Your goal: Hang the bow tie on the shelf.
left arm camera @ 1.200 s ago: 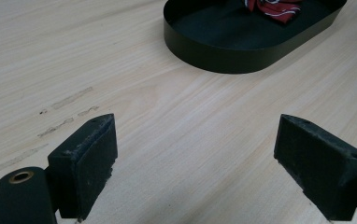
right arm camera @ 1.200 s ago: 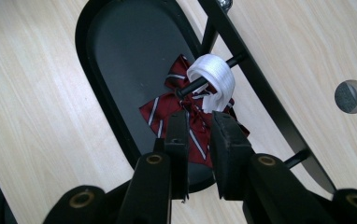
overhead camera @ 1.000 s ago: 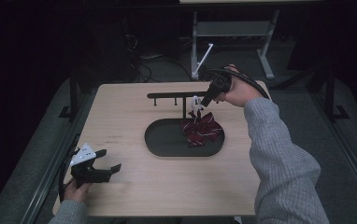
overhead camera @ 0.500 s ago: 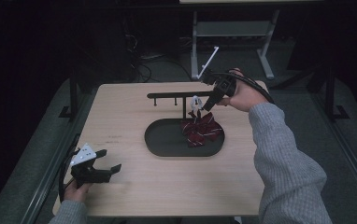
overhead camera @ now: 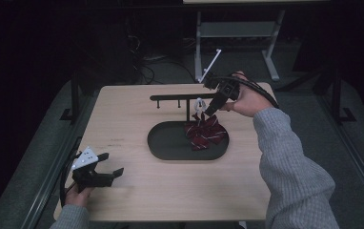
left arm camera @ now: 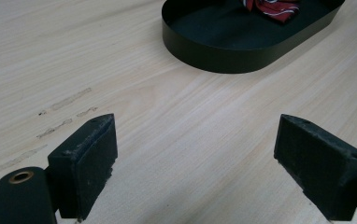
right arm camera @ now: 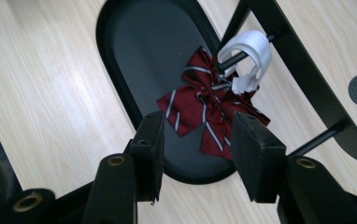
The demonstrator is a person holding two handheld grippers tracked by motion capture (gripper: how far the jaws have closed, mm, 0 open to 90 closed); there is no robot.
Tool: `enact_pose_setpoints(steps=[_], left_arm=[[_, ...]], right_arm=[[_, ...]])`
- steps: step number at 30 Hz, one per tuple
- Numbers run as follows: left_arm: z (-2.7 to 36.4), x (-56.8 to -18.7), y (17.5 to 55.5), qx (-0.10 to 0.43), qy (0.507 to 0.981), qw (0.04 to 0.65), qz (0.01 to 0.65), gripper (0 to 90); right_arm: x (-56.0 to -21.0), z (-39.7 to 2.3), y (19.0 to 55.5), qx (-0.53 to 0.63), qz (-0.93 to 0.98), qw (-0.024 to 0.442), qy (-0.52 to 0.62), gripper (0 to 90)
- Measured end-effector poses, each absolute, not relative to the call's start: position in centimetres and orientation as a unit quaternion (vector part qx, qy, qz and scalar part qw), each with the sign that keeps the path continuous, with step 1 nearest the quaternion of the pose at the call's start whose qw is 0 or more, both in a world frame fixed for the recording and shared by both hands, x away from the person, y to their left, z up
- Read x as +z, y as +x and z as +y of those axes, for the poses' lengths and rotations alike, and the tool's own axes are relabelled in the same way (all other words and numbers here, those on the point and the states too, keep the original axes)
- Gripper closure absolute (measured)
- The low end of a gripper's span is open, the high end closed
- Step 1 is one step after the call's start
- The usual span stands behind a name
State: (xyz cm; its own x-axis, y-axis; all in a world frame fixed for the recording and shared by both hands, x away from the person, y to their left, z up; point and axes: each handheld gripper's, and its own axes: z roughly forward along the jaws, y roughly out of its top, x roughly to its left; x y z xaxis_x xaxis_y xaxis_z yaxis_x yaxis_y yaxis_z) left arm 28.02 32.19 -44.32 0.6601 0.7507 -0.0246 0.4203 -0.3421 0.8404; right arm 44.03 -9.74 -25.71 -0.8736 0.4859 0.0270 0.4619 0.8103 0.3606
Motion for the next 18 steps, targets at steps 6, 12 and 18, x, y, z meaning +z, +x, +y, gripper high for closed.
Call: enact_pose_setpoints(steps=[6, 12, 18], left_arm=[[32.2, -44.3, 28.0, 0.187, 0.797, 0.441, 0.367, 12.9], [32.2, -44.3, 28.0, 0.188, 0.798, 0.440, 0.367, 12.9], [32.2, -44.3, 28.0, 0.187, 0.799, 0.438, 0.366, 12.9]], right_arm=[[-26.1, -10.0, 43.8, 0.184, 0.951, 0.031, 0.247, 51.6], [-26.5, -10.3, 43.4, 0.183, 0.951, 0.024, 0.248, 50.5], [-26.9, -10.7, 42.8, 0.185, 0.952, 0.023, 0.244, 50.0]])
